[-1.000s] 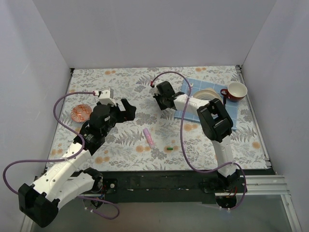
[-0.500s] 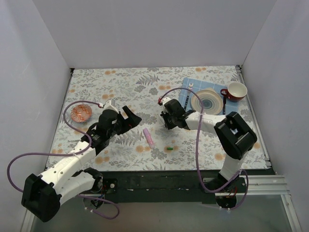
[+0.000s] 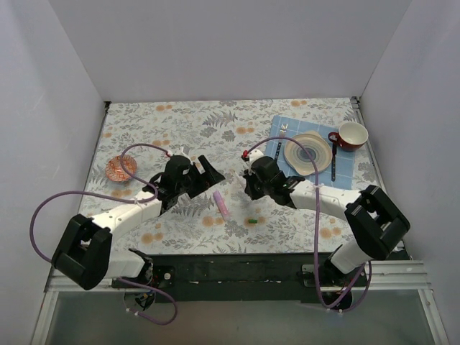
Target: Insert the pens into the pen caps
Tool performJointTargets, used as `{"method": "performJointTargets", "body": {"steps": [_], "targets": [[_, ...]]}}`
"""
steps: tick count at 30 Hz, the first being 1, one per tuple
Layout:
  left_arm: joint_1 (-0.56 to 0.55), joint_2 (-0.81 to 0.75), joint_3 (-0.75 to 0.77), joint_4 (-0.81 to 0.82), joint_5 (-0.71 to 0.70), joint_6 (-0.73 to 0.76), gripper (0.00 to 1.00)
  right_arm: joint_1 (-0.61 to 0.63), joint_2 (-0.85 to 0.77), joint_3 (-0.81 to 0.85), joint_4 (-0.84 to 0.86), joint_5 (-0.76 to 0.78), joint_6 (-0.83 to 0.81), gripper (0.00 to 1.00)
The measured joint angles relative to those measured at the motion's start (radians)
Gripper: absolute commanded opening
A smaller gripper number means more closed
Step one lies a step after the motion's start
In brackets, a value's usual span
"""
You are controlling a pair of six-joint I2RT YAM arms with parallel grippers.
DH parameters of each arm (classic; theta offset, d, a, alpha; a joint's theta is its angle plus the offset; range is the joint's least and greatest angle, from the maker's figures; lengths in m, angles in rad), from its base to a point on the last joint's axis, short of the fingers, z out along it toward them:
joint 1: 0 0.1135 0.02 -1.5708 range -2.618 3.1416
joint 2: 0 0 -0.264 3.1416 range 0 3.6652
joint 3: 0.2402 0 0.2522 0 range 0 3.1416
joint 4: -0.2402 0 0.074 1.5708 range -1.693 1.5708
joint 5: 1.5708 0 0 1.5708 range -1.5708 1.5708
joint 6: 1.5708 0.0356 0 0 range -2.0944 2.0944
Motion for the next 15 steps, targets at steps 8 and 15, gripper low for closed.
{"method": "performJointTargets", "body": {"steps": [8, 15], "targets": [[0.000, 0.108, 0.071, 0.113, 0.072, 0.003, 0.81, 0.011, -0.100, -0.026, 0.056, -0.042, 0.039, 0.01], [0.000, 0.151, 0.076, 0.181, 0.123, 0.008, 0.72, 0.045, -0.122, -0.026, 0.065, -0.071, 0.063, 0.01]]}}
